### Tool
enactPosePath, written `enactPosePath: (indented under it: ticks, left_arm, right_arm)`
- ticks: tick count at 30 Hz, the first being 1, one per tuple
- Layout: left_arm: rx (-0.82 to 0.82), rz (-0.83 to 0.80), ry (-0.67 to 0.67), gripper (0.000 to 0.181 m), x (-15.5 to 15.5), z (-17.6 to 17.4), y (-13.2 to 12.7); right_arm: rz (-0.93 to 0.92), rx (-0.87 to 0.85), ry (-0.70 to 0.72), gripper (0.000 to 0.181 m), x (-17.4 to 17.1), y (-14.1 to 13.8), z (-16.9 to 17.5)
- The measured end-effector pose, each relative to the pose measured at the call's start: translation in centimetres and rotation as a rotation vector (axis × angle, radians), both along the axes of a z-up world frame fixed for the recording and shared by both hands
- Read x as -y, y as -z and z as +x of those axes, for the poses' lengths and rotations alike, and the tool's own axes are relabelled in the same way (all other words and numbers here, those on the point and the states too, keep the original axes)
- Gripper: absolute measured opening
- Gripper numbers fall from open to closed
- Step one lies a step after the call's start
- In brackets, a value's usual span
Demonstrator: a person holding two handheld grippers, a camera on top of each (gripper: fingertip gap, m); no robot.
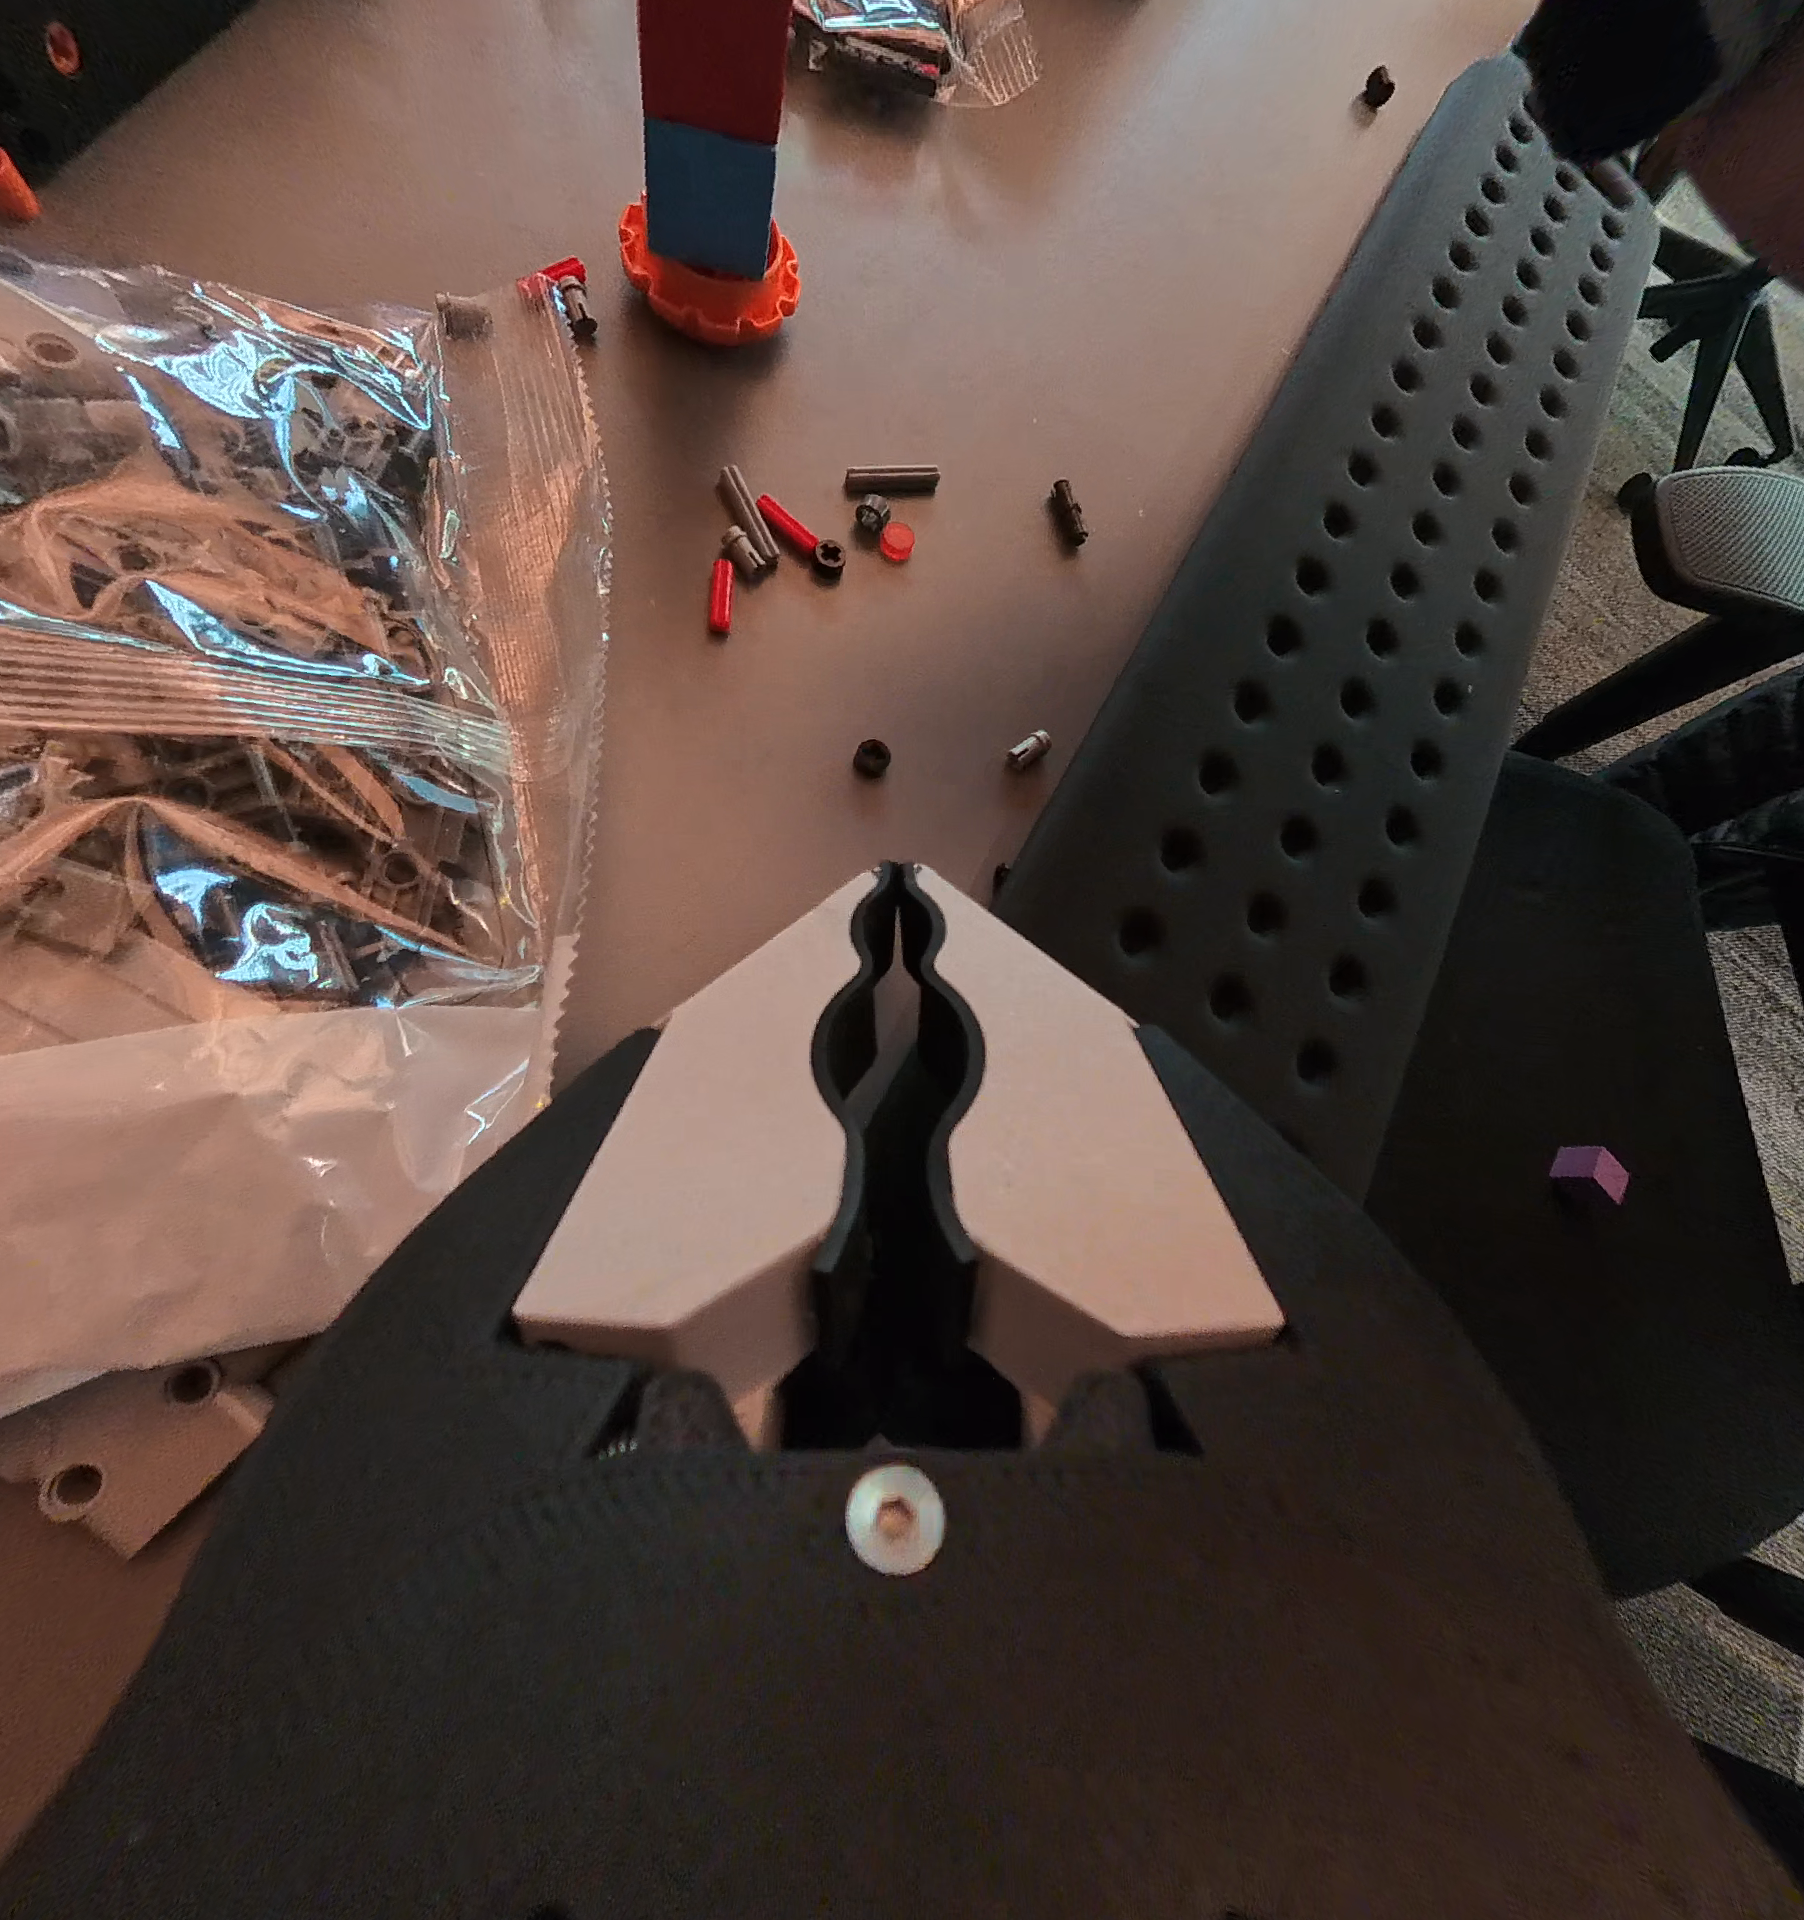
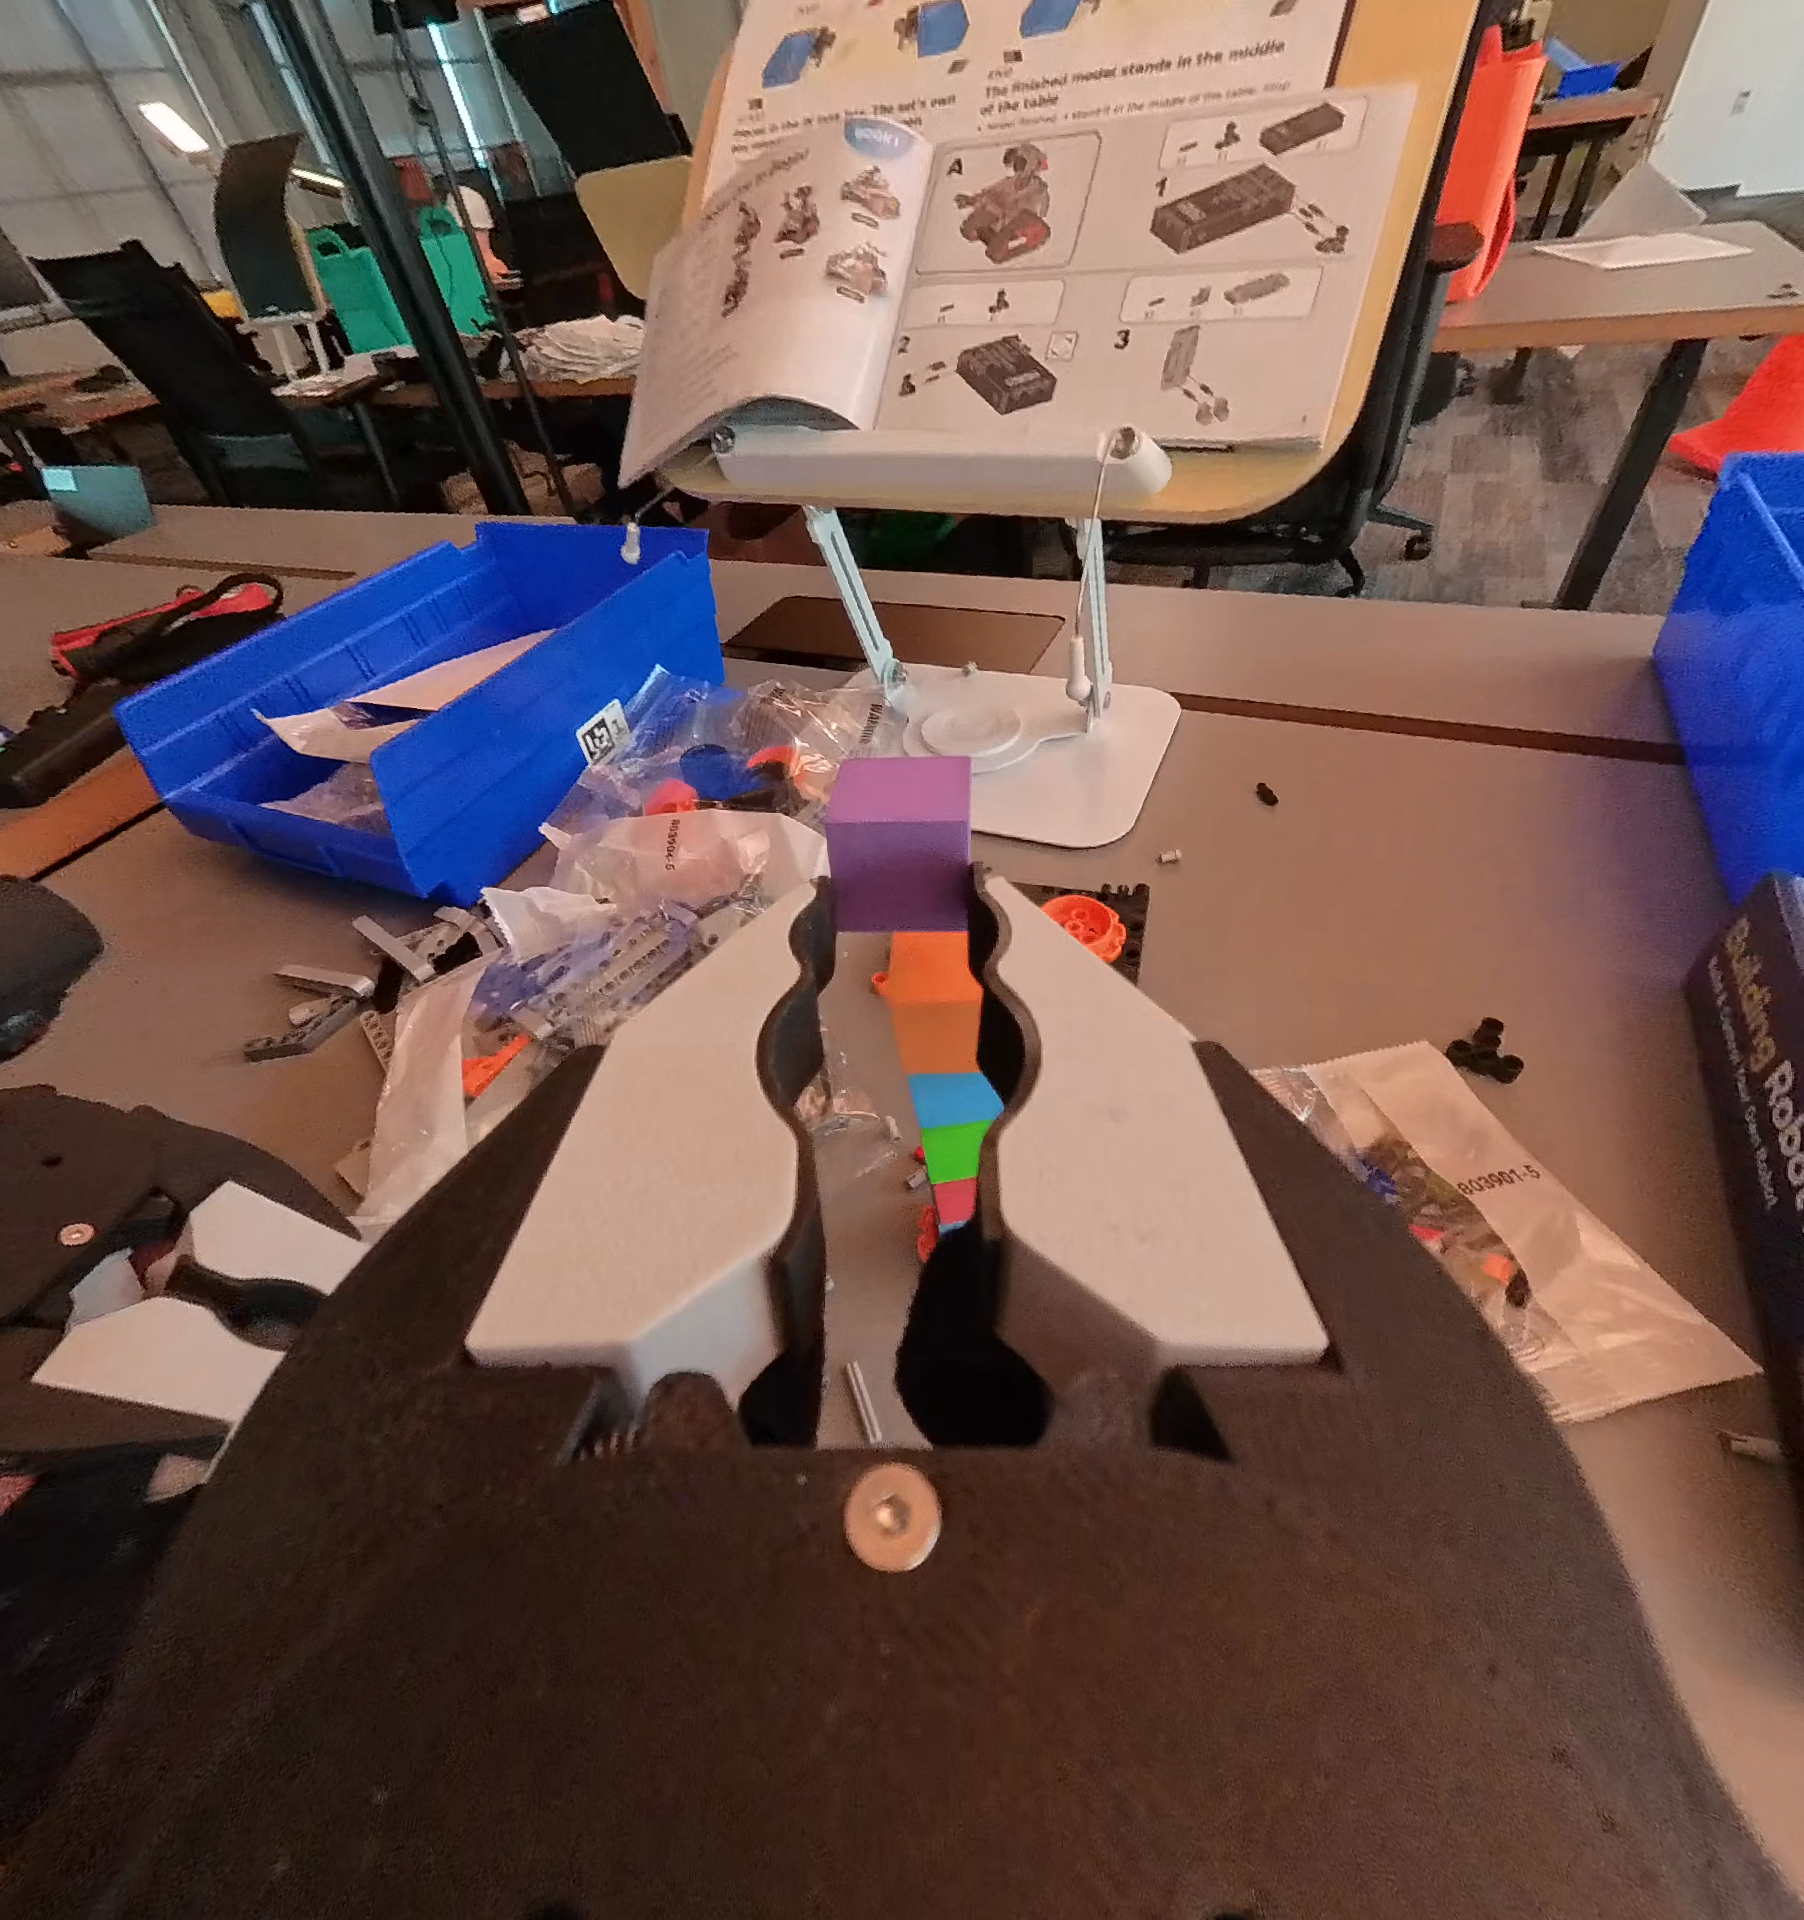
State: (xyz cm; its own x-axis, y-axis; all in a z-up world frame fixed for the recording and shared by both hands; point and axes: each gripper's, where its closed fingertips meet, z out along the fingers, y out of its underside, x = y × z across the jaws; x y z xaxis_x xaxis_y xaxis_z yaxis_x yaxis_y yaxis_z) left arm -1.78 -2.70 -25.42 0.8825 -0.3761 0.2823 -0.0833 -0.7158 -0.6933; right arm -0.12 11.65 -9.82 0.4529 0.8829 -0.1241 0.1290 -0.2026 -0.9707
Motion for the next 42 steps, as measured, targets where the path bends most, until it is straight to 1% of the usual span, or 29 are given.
enactPosePath:
  ticks: [3,13,20,25,32,33,35,36,39,40,42]
  left_arm:
    - [0.006,0.001,-0.003,0.000,0.0,0.0,0.0]
    - [0.012,0.002,0.001,0.000,0.0,0.0,-0.1]
    - [0.012,0.002,0.002,0.000,0.0,0.1,0.0]
    - [0.011,0.000,0.003,0.000,0.0,0.0,0.0]
    - [0.010,0.000,0.003,0.000,0.0,0.1,0.0]
    - [0.010,-0.001,0.003,0.000,0.0,0.1,0.0]
    - [0.011,-0.001,0.002,0.000,0.0,0.0,0.0]
    - [0.012,-0.001,0.002,0.000,0.0,0.0,0.0]
    - [0.017,0.000,0.000,0.000,0.0,0.0,-0.1]
    - [0.017,0.001,-0.001,0.000,0.0,0.0,-0.1]
    - [0.017,0.001,0.000,0.000,0.0,0.0,-0.1]
  right_arm:
    - [-0.008,0.001,0.018,0.024,-0.4,0.7,0.1]
    - [-0.008,0.028,0.014,0.024,-0.7,2.2,-0.1]
    - [-0.010,0.023,0.014,0.024,-0.6,2.4,-0.1]
    - [-0.001,0.014,0.014,0.024,-0.7,2.0,0.0]
    - [-0.001,0.035,-0.002,0.024,-0.7,2.4,0.0]
    - [-0.002,0.033,-0.003,0.025,-0.7,2.4,0.1]
    - [-0.013,0.027,0.000,0.038,-0.6,2.3,0.2]
    - [-0.021,0.019,0.004,0.043,-0.6,2.2,0.3]
    - [-0.022,-0.001,0.011,0.045,0.1,1.0,1.7]
    - [-0.017,0.000,0.018,0.044,0.6,0.6,2.7]
    - [-0.020,0.020,0.047,0.042,2.1,0.2,5.8]
